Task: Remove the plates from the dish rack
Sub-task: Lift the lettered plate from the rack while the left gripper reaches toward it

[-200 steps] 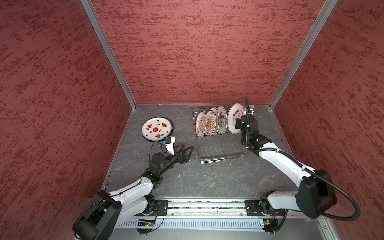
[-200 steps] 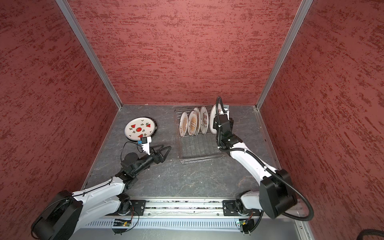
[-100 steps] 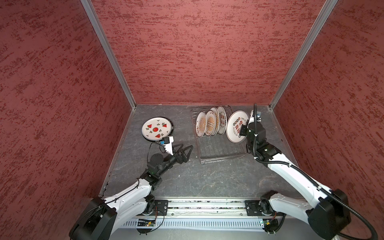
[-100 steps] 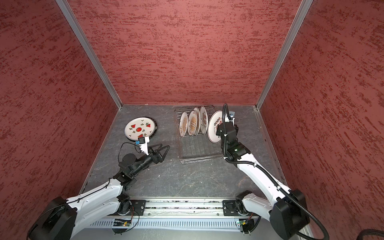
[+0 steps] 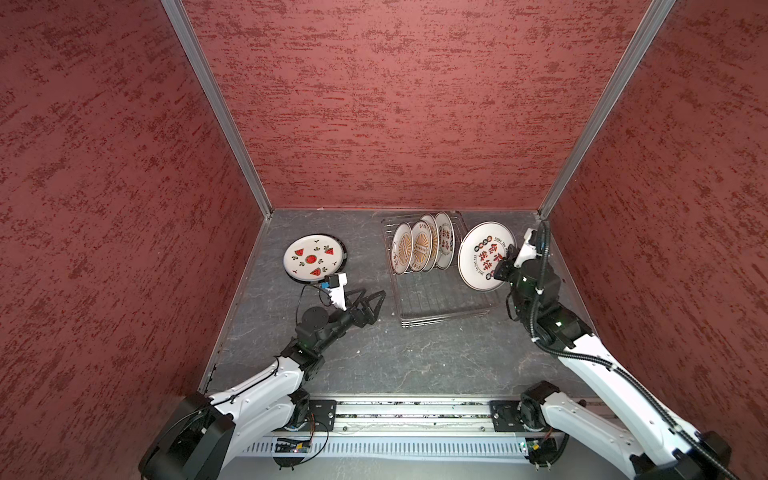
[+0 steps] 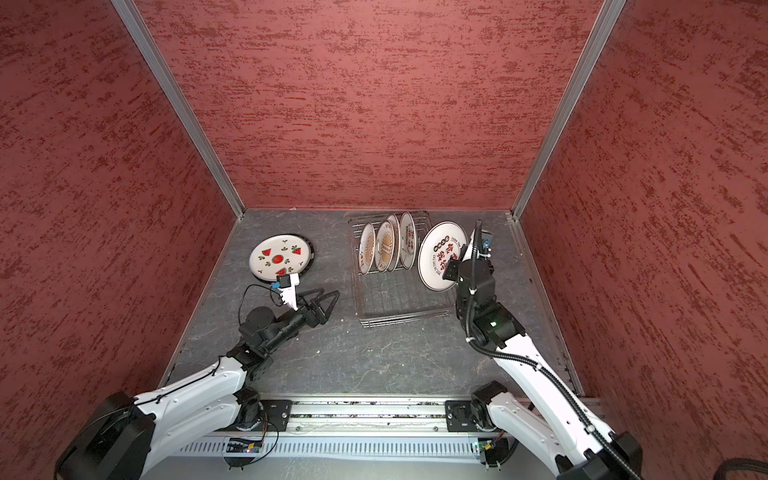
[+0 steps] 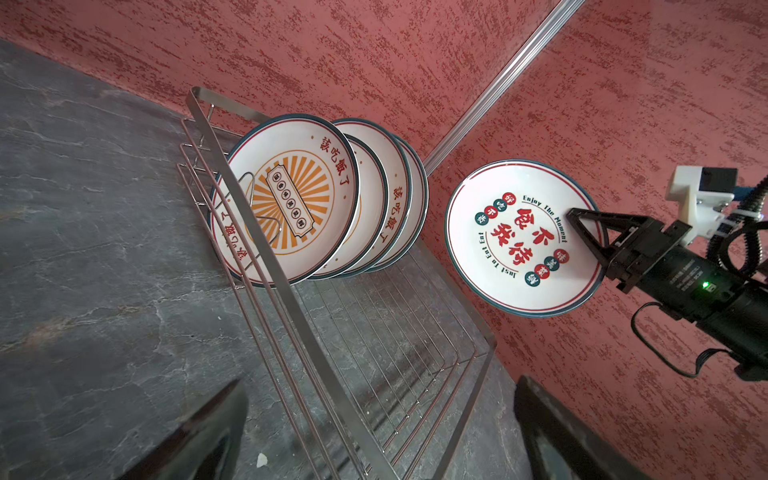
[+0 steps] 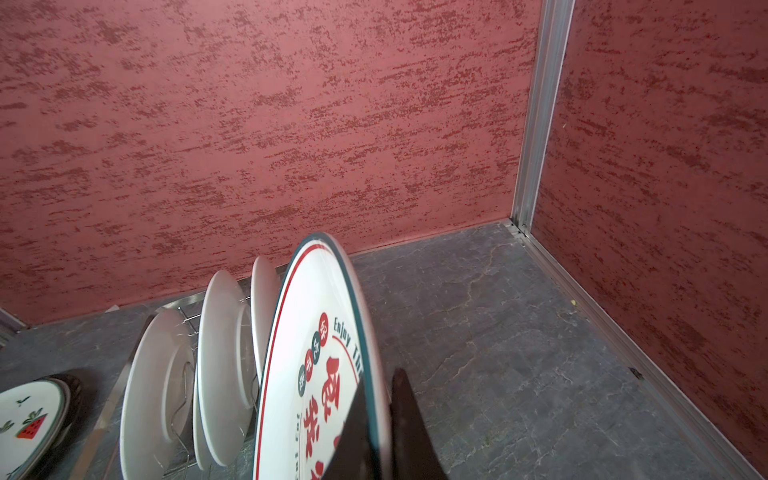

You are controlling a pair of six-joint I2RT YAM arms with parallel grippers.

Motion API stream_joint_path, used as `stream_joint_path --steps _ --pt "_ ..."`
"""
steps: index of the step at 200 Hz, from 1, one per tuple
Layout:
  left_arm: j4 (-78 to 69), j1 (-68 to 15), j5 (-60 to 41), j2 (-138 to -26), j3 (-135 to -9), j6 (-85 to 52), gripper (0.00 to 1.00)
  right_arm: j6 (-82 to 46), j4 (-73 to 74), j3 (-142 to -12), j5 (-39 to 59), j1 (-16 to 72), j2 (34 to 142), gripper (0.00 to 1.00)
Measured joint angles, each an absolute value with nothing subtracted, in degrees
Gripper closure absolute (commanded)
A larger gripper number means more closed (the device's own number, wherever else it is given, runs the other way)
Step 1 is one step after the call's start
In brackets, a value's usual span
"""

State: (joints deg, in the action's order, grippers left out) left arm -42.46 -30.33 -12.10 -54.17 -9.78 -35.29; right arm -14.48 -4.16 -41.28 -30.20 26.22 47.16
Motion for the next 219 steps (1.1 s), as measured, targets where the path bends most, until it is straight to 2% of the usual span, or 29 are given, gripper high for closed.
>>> stream_joint_path --steps 50,88,129,219 --pt "-40.62 -30.59 -12.38 -50.63 -9.8 -37.5 0.0 -16.99 -0.82 -34.68 -18.39 26.22 40.29 0.94" --pt "-39.68 -34.26 -9.28 -49.76 -10.02 -38.74 0.01 -22.65 11.75 -28.71 -6.59 26.22 40.69 0.94" --pt "-37.63 -36.18 -5.48 -49.76 -11.68 -39.64 0.01 -30.52 27.05 -22.55 3.46 26.22 48.95 0.96" --pt "-41.08 -36.34 -2.79 -52.1 -11.35 -42.94 0.01 -45.04 55.86 -22.39 17.91 26.13 70.48 0.99"
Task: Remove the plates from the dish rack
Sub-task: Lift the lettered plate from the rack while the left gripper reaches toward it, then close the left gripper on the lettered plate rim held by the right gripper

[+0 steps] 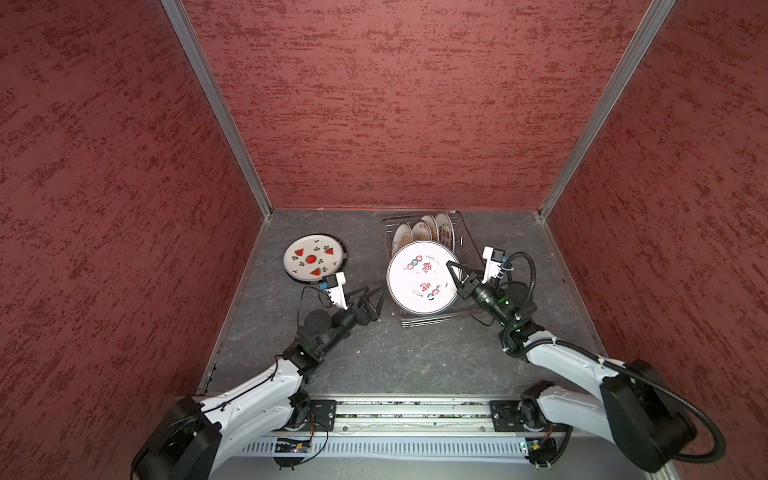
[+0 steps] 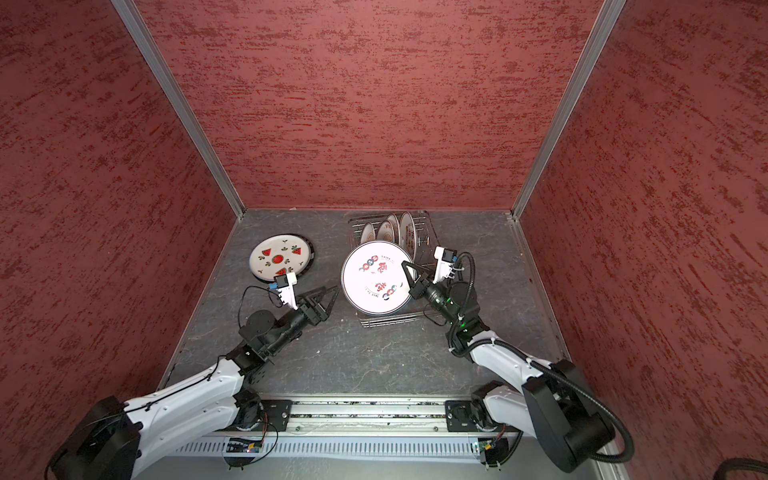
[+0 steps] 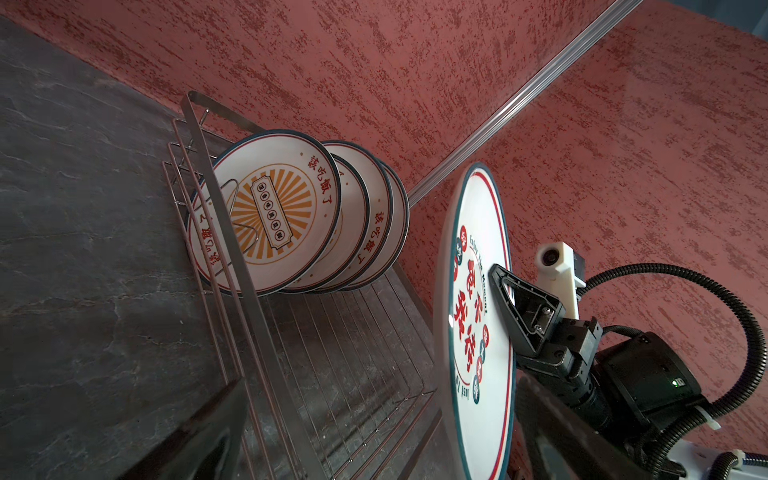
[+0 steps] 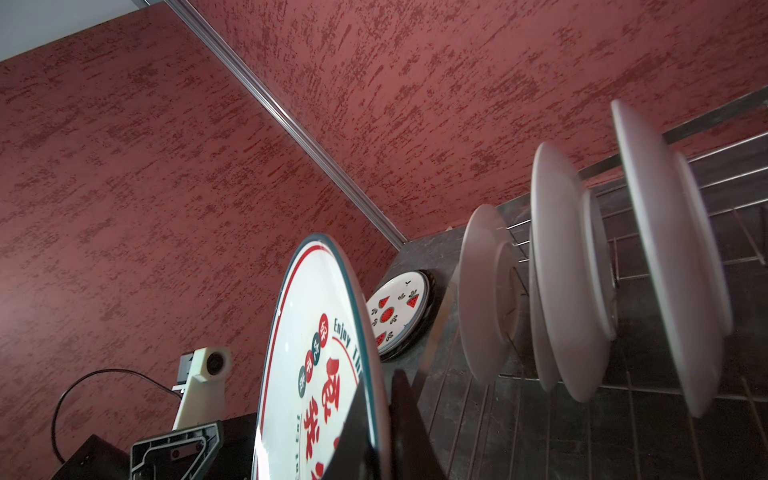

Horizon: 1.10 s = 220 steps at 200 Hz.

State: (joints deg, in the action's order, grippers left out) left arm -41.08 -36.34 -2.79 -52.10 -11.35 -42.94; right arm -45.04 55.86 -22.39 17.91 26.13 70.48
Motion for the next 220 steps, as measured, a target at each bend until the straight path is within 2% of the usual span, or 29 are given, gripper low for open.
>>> stream_joint_path --steps 76,95,113,160,208,220 --pt "-41.28 -36.34 -2.68 -54.76 -12.95 -43.38 0.04 -49.93 65.76 -21.08 19.73 26.13 76.03 1.0" --pt "-41.71 -36.34 -2.7 -55.92 -12.97 -43.72 0.1 -50.37 66.57 -21.08 20.36 26.13 76.88 1.0" --pt "-42.35 -36.42 -2.94 -57.45 -13.15 -44.23 0.18 -50.3 66.52 -21.08 20.78 26.11 77.28 1.0" --pt "-43.35 -37.43 -3.03 -59.88 -15.68 -45.01 0.5 -50.35 66.57 -21.08 21.43 26.06 78.22 1.0" --pt "-43.38 -38.57 -3.18 -61.49 -17.28 -45.17 0.76 -49.5 66.15 -21.08 21.41 26.06 78.39 1.0" --pt "-43.31 -38.61 -3.53 -62.0 -17.74 -45.12 0.8 -49.12 66.02 -21.08 21.3 26.06 78.39 1.0"
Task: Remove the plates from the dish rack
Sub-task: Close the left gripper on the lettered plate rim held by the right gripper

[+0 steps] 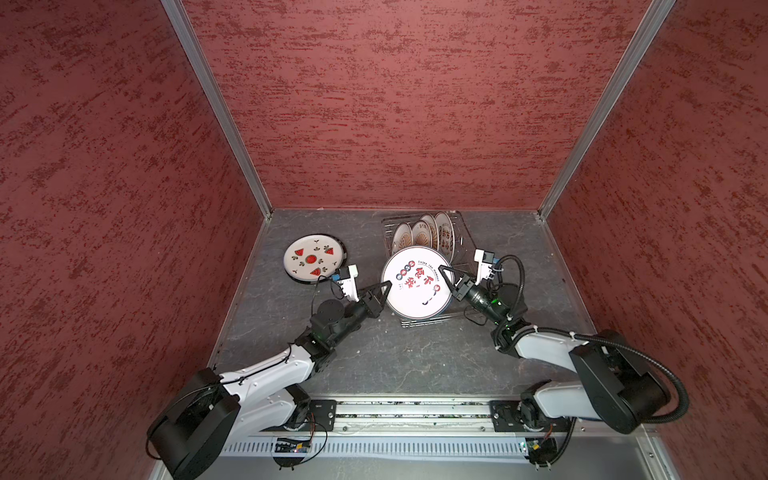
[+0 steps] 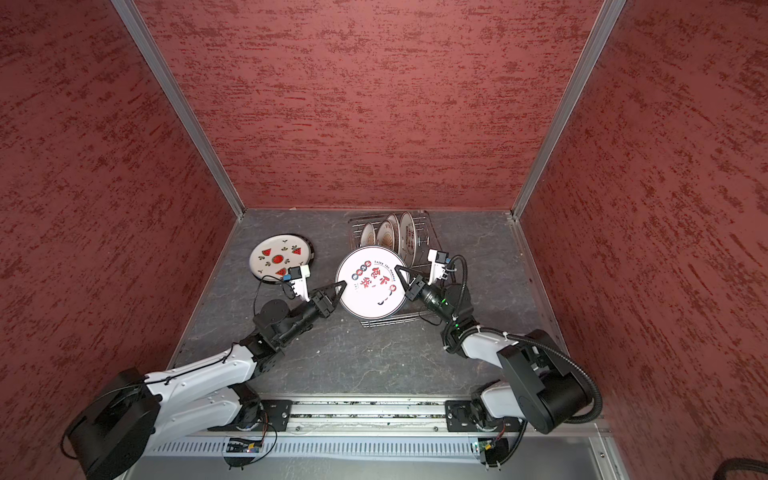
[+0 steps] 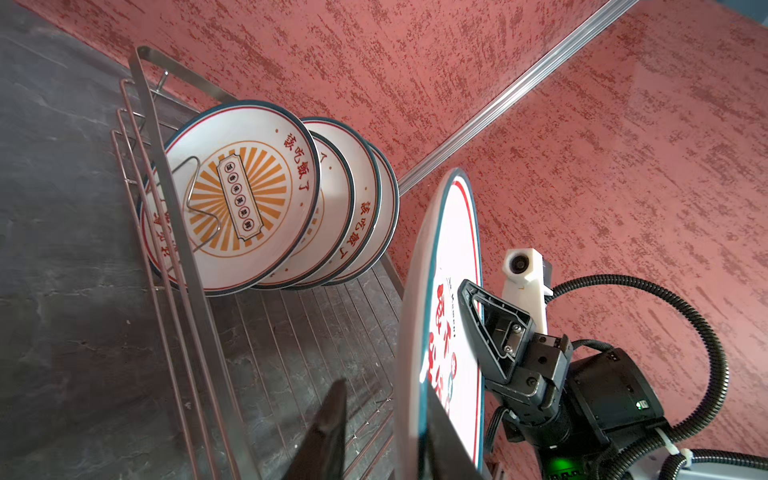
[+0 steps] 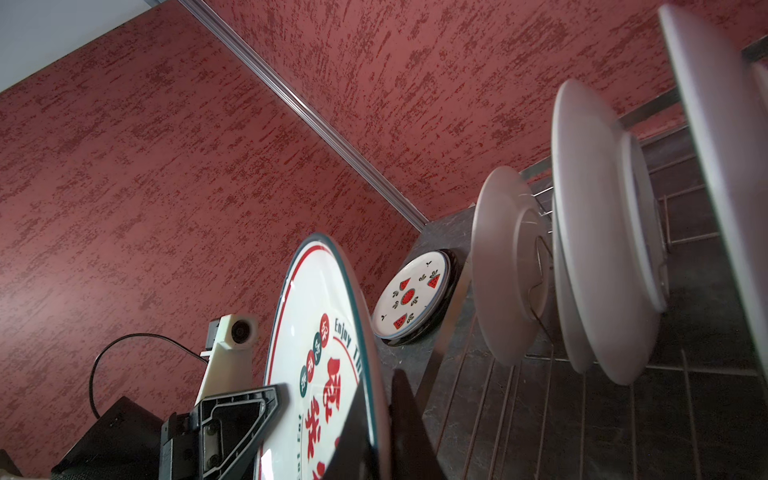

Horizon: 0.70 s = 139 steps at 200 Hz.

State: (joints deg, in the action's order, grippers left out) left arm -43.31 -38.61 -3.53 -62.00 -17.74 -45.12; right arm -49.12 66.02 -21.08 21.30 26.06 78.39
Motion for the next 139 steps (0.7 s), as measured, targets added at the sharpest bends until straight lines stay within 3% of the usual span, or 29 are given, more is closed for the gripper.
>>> stream_joint_path --steps 38,92,139 --pt "-43.03 -38.92 -4.1 -63.46 -18.96 -45.21 0.91 -48.36 65.21 -21.08 21.12 26.06 78.39 1.0" --pt "-40.75 -38.85 -3.46 -64.53 -19.53 -45.19 1.0 -46.65 64.73 -21.23 20.97 26.13 78.98 0.97" --pt "-39.97 -38.41 -2.37 -64.36 -19.64 -45.23 1.0 -46.61 63.94 -23.9 22.06 26.15 80.86 0.8"
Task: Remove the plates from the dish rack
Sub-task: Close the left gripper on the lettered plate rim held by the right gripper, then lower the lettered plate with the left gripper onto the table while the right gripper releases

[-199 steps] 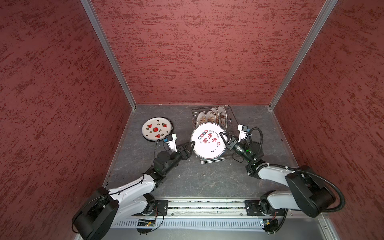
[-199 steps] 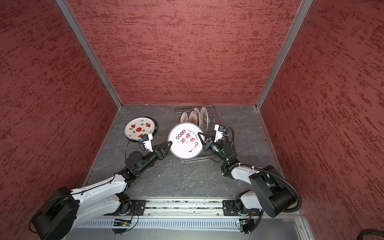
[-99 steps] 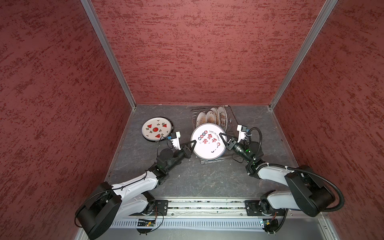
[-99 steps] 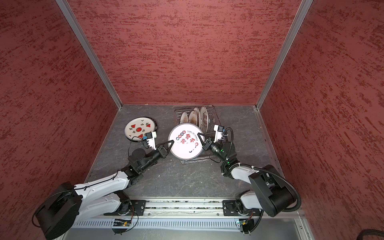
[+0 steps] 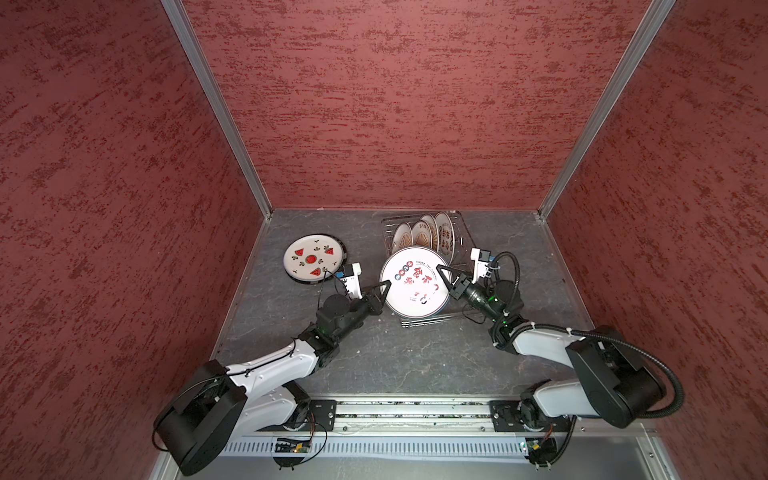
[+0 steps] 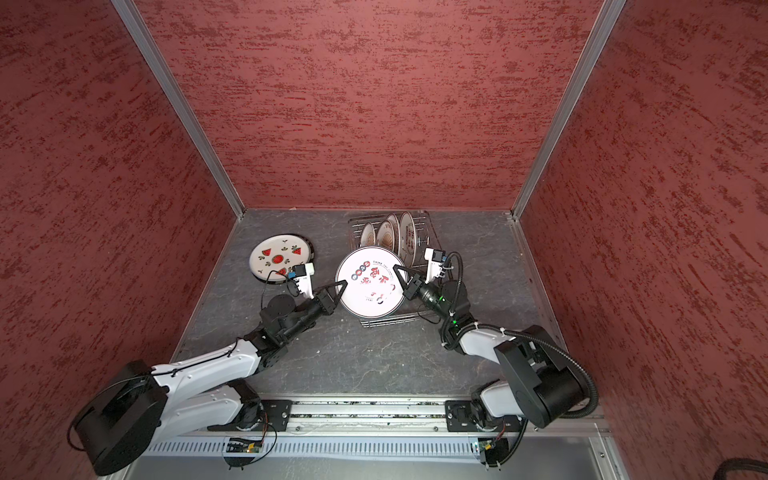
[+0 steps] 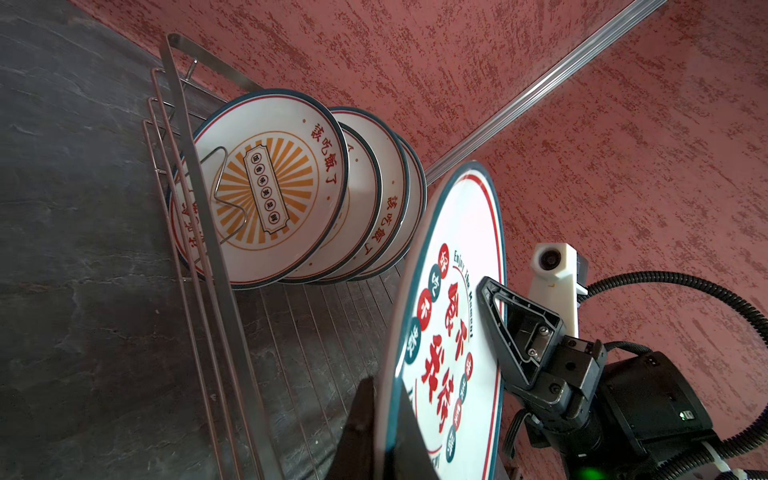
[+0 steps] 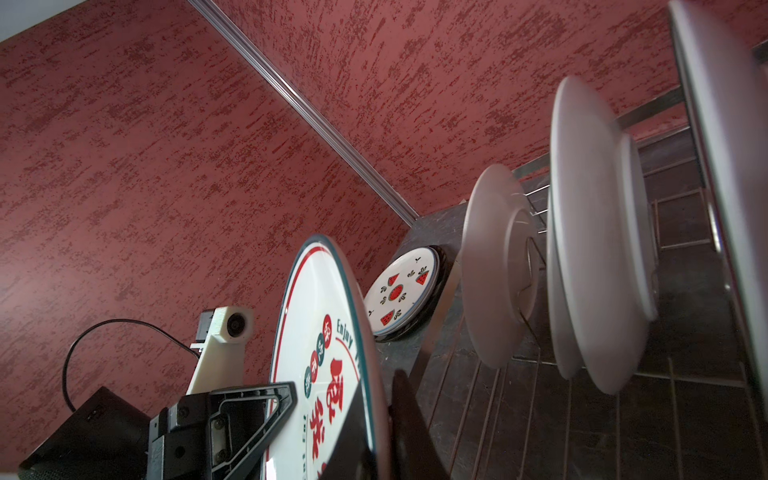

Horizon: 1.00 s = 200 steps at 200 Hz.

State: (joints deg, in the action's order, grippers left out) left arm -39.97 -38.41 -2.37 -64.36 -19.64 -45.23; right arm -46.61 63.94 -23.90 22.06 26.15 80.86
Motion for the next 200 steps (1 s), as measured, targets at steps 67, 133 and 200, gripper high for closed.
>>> stream_joint_path --steps 67,133,200 --pt "-35.27 -38.35 -2.02 -62.33 -20.05 -45.19 1.0 -47.75 64.55 -25.91 23.73 26.37 81.78 0.01" --pt "-33.08 -38.35 -1.39 -58.37 -20.05 -45.19 1.0 -47.75 62.63 -25.91 23.33 26.52 81.45 0.01" --pt "-30.87 -36.84 -0.49 -52.05 -19.0 -45.47 1.0 -47.2 63.94 -25.89 24.99 26.96 81.45 0.01"
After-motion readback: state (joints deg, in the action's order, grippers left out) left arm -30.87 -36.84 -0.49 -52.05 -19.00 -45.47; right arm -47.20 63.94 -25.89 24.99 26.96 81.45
